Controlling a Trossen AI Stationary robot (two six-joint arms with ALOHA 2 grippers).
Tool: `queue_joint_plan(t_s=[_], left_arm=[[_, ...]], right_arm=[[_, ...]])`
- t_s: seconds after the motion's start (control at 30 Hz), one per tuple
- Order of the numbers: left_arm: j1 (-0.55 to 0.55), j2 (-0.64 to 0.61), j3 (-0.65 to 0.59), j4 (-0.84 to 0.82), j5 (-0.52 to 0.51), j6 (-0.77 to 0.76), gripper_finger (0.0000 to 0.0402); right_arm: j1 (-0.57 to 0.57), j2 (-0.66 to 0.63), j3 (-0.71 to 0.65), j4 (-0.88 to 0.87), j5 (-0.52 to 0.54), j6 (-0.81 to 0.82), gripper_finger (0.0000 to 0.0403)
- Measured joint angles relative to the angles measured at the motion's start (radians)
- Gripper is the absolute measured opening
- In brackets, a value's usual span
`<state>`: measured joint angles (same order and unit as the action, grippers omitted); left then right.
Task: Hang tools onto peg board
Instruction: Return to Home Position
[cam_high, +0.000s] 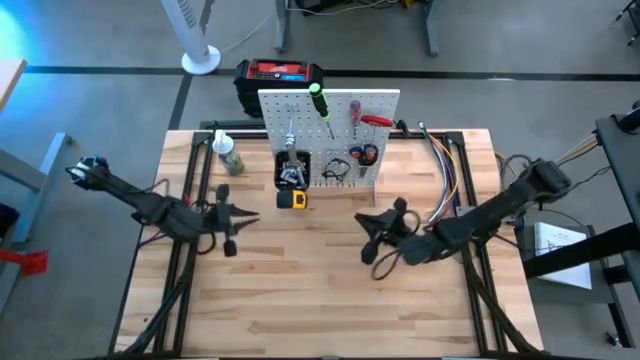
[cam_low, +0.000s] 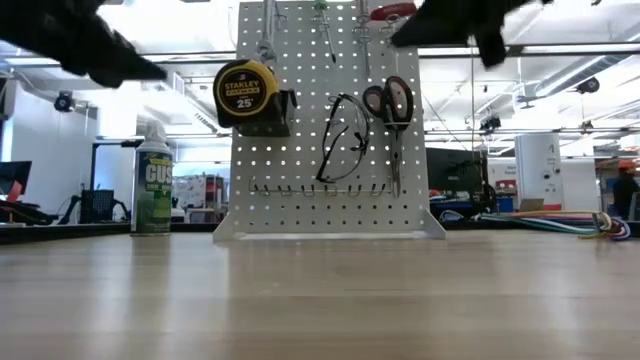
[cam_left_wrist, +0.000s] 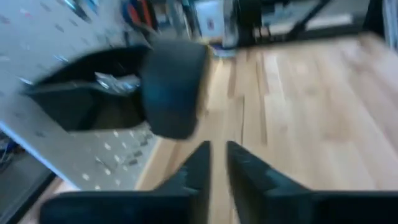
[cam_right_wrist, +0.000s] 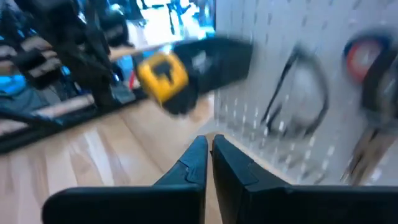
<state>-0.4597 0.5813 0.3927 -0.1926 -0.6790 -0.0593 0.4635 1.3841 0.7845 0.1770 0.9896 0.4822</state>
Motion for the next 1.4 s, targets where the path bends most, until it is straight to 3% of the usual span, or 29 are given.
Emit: queue_joint_plan(t_s=[0.07, 0.23, 0.5, 0.67, 0.9, 1.07, 1.4], left_arm=[[0.007, -0.074, 0.0, -0.009, 0.0, 0.022, 0.0012], [0.013, -0.214, 0.001, -0.059, 0.0, 0.113, 0.0012], [0.013, -0.366, 0.003, -0.166, 0.011, 0.091, 0.0001], [0.015, -0.457, -0.002, -0.148, 0.011, 0.078, 0.0], [0.017, -0.54, -0.106, -0.082, 0.068, 0.023, 0.0], [0.017, -0.559, -0.21, 0.039, 0.122, -0.02, 0.0], [0.021, -0.582, -0.282, 0.098, 0.158, -0.081, 0.0]], right_arm=[[-0.004, -0.073, 0.0, 0.0, -0.001, -0.078, 0.0007], [-0.006, -0.25, -0.001, -0.001, -0.038, -0.277, 0.0001], [-0.006, -0.497, -0.046, -0.102, -0.152, -0.433, 0.0], [-0.006, -0.676, -0.2, -0.077, -0.157, -0.404, 0.0], [-0.008, -0.91, -0.439, 0.134, -0.335, -0.442, 0.0], [-0.064, -0.938, -0.562, 0.362, -0.469, -0.483, 0.0], [-0.265, -0.858, -0.618, 0.349, -0.717, -0.319, 0.0]])
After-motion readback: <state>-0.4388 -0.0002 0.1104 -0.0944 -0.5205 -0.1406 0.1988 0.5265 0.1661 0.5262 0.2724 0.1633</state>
